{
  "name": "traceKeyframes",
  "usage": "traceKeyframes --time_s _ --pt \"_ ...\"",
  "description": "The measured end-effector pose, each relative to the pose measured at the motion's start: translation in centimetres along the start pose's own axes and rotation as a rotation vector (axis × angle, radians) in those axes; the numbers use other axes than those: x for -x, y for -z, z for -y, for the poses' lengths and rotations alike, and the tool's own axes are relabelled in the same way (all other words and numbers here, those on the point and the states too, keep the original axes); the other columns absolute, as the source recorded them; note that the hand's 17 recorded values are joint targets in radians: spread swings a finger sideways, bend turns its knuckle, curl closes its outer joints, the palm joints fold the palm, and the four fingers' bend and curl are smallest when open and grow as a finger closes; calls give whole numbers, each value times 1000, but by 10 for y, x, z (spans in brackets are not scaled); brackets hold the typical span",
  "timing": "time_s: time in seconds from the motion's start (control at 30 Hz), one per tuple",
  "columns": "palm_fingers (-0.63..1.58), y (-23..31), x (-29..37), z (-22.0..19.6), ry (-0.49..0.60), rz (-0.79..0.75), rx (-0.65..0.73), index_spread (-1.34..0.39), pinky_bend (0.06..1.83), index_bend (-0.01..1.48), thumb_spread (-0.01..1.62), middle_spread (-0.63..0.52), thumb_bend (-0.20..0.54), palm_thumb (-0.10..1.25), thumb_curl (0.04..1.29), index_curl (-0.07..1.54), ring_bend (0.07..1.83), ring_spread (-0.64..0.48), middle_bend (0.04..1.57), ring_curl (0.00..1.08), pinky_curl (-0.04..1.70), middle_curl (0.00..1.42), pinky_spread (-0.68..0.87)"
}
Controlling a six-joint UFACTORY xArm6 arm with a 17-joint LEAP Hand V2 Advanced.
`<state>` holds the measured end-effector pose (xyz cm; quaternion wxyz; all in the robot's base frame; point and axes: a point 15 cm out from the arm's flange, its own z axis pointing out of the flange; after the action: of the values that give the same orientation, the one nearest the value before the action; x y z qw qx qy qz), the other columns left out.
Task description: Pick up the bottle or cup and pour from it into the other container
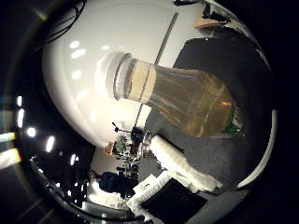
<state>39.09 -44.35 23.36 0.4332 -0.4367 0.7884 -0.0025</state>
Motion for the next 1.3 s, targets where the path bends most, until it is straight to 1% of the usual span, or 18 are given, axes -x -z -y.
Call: traceKeyframes --time_s 0.33,0.47,0.53,0.6,0.73,0.8,0.87,0.9,0.93,0.97,1.0,1.03,1.07,1.1,1.2,1.3 --pt "205 -15 14 3 18 18 17 -215 925 168 1069 -2 -22 536 326 309 733 77 453 216 -8 383 400" --pt "222 -37 22 0 36 32 58 -217 929 168 1070 -3 -22 554 327 307 746 59 441 219 -8 381 389" --pt "236 -49 33 5 67 38 75 -218 934 170 1070 -11 -21 563 329 308 749 50 440 219 -8 381 380" --pt "268 -48 39 11 97 37 72 -220 938 171 1070 -20 -23 568 329 309 763 43 450 221 -9 385 371" --pt "369 -53 47 11 107 44 82 -219 950 176 1068 -48 -21 592 337 319 817 23 469 226 -11 392 327" --pt "512 -61 60 11 127 55 99 -232 984 194 1067 -82 -18 614 346 330 865 -24 541 238 -13 418 252" --pt "672 -66 68 8 142 62 110 -247 1022 204 1064 -122 -11 662 365 344 949 -91 604 258 -15 446 121" --pt "826 -68 70 6 151 66 114 -260 1051 212 1061 -140 -5 688 375 356 1008 -121 672 284 -6 477 44" --pt "883 -69 74 5 165 71 117 -277 1072 225 1056 -158 -10 710 384 368 1036 -146 687 295 -3 490 -50" --pt "1030 -70 77 4 171 75 120 -293 1143 237 1045 -178 -6 754 401 391 1068 -175 727 322 16 519 -185" --pt "1132 -71 78 3 170 80 122 -313 1184 281 1023 -190 -10 782 416 430 1080 -182 755 345 46 543 -266" --pt "1160 -71 80 2 176 87 123 -324 1216 298 1005 -194 -11 804 428 452 1095 -185 779 363 71 562 -314" --pt "1230 -72 83 2 181 96 123 -340 1247 381 981 -193 -12 832 447 499 1126 -183 823 387 105 588 -350" --pt "1239 -72 84 2 183 100 124 -344 1277 443 961 -195 -15 851 459 541 1149 -183 864 406 136 611 -364" --pt "1263 -74 88 -2 185 122 135 -343 1372 669 923 -187 -15 906 495 671 1223 -185 995 463 229 679 -323" --pt "1221 -76 95 -1 176 162 128 -315 1460 846 912 -172 -12 958 526 767 1297 -190 1104 515 305 734 -270"
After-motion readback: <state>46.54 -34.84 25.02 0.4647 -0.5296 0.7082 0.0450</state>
